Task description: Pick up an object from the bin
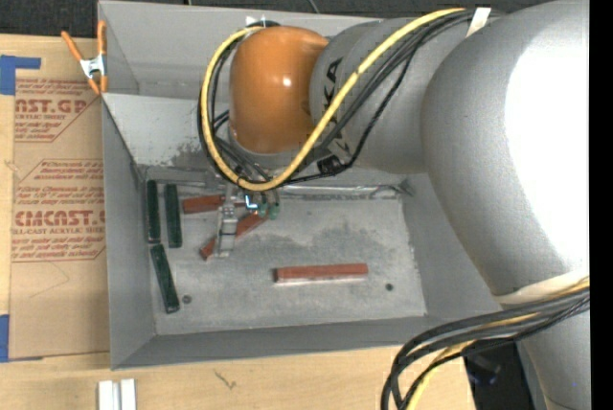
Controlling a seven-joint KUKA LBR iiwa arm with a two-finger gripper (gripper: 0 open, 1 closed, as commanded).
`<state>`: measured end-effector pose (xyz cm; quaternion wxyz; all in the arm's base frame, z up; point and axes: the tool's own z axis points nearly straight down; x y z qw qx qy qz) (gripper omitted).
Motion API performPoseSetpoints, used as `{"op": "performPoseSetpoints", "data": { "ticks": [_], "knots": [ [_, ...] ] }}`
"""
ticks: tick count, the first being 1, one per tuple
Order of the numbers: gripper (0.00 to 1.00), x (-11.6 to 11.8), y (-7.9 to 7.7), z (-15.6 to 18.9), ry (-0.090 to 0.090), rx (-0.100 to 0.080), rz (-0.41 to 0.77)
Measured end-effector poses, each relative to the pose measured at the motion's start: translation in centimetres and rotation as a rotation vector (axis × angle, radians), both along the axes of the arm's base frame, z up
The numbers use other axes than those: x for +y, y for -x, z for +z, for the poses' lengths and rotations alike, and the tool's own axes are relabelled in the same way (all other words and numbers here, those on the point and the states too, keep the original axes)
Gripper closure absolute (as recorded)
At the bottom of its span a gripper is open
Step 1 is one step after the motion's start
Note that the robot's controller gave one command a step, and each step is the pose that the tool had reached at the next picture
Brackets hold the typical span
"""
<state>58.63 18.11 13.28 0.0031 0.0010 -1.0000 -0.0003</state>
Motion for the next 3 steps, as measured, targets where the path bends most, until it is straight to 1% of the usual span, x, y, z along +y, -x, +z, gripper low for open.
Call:
{"op": "performPoseSetpoints", "data": {
  "ticks": [1, 2, 3],
  "knots": [
    [0.0, -0.1, -0.2, 0.5, -0.001, -0.007, -0.001],
    [1.0, -2.8, 0.5, -5.9, -0.002, -0.014, -0.094],
    [1.0, -2.8, 0.5, -5.9, -0.002, -0.014, -0.094]
  ]
}}
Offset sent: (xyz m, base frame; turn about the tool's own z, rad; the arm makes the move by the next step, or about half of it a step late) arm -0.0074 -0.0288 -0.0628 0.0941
